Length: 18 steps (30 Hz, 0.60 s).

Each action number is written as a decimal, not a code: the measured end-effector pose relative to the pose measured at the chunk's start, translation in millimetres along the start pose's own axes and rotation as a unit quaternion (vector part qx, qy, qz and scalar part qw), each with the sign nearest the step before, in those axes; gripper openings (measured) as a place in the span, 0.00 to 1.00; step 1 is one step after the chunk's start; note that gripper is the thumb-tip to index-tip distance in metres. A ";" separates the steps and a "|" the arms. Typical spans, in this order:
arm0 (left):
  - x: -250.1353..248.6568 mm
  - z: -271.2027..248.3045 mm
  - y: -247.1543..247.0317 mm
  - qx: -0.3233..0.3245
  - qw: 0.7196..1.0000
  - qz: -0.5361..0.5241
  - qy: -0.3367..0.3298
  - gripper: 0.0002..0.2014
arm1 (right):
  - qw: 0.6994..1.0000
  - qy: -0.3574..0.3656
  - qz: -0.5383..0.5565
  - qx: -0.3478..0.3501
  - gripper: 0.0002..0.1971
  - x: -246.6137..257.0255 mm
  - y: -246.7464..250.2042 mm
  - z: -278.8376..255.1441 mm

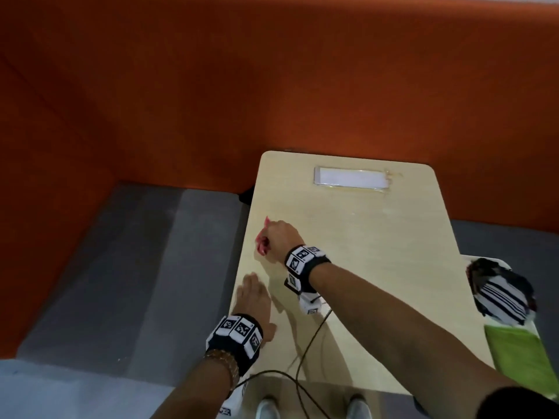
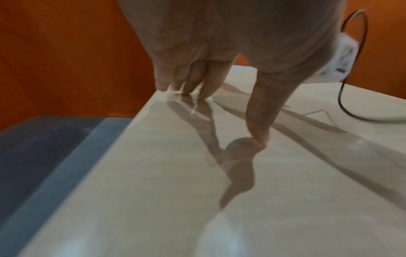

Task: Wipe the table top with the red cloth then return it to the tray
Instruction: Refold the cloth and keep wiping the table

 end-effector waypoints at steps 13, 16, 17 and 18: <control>-19.6 43.3 -12.9 0.035 0.998 -0.056 -0.022 0.55 | 0.993 -0.114 -0.023 -0.028 0.10 -133.6 54.3 -8.2; -18.5 45.4 -17.9 0.037 0.997 -0.063 -0.025 0.55 | 0.992 -0.121 -0.005 -0.045 0.13 -149.4 54.1 -21.0; -16.7 45.2 -18.8 0.037 0.997 -0.063 -0.021 0.55 | 0.991 -0.126 0.005 -0.054 0.13 -156.7 56.0 -27.7; -15.5 45.1 -18.4 0.037 0.997 -0.062 -0.017 0.56 | 0.989 -0.134 0.010 -0.053 0.12 -165.3 57.2 -35.6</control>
Point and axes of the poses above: each hand's wrist, its own z-axis towards the middle knuckle, its own y-axis out of the back of the hand, x = y × z, the point moved 10 cm from there along z, towards the middle knuckle, and after that the axes turned 10 degrees about y, right-handed, at the moved point
